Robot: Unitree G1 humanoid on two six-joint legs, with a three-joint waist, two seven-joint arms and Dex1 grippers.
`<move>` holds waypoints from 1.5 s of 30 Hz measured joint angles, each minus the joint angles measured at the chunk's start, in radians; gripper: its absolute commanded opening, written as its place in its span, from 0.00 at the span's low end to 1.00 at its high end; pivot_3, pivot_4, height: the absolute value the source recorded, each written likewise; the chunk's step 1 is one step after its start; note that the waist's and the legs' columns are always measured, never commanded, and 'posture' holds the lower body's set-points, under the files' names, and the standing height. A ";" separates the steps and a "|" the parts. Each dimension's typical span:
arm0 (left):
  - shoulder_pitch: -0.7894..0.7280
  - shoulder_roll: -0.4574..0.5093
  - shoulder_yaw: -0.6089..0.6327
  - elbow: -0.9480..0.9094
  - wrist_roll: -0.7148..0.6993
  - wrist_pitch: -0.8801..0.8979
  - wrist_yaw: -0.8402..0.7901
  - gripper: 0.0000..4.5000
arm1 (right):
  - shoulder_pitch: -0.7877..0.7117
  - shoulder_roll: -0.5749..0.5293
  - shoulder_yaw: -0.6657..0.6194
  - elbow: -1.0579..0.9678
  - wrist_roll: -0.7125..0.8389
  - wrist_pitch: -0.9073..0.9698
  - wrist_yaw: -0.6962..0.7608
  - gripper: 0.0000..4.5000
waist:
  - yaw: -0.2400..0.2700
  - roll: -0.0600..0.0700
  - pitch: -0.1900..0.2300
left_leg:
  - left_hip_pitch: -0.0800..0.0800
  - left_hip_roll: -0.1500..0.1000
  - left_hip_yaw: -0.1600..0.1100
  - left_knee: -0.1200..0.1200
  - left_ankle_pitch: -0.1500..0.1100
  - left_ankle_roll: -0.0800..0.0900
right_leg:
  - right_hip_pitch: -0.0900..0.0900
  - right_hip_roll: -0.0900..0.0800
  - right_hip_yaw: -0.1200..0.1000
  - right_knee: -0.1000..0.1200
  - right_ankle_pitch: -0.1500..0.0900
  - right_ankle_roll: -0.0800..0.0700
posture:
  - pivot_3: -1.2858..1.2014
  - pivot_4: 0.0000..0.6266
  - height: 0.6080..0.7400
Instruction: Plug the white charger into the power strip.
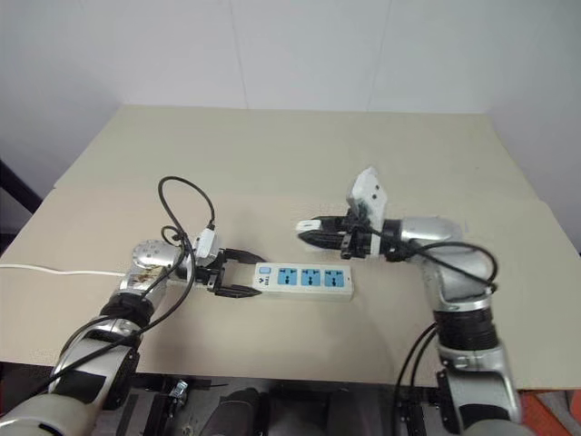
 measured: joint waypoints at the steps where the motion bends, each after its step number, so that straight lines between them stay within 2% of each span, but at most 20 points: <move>1: -0.003 0.000 -0.004 0.003 0.000 -0.002 -0.001 0.71 | 0.002 0.023 -0.003 0.019 0.019 -0.023 0.000 0.24 | 0.000 0.000 0.000 | 0.000 0.000 0.000 0.000 0.000 0.000 | 0.000 0.000 0.000 0.000 0.000 0.000 | 0.52 0.24 1.00; 8: -0.008 0.008 -0.025 0.018 -0.017 -0.024 -0.002 0.71 | 0.031 0.101 -0.017 0.181 0.068 -0.220 0.078 0.24 | -0.001 0.000 0.000 | 0.000 0.001 0.000 0.000 0.000 0.000 | 0.000 0.001 0.000 0.001 0.000 0.000 | 0.52 0.24 1.00; 14: -0.008 0.020 -0.038 0.018 -0.026 -0.023 -0.001 0.71 | 0.061 0.125 0.044 0.315 0.052 -0.377 0.164 0.24 | -0.010 0.000 0.000 | 0.002 0.001 -0.001 0.000 0.000 0.000 | 0.001 0.001 0.001 0.001 0.000 0.000 | 0.52 0.24 1.00; 26: -0.014 0.020 -0.038 0.033 -0.031 -0.024 -0.006 0.71 | -0.013 0.136 0.089 0.516 0.010 -0.492 0.210 0.24 | -0.011 0.000 0.000 | 0.002 0.001 -0.001 0.000 0.000 0.000 | 0.001 0.001 0.001 0.002 0.000 0.000 | 0.52 0.24 1.00; 45: -0.014 0.020 -0.034 0.033 -0.033 -0.022 -0.006 0.71 | -0.038 0.163 0.096 0.594 -0.013 -0.565 0.191 0.24 | -0.012 0.000 0.000 | 0.002 0.001 -0.002 0.000 0.000 0.000 | 0.001 0.001 0.001 0.002 0.000 0.000 | 0.52 0.24 1.00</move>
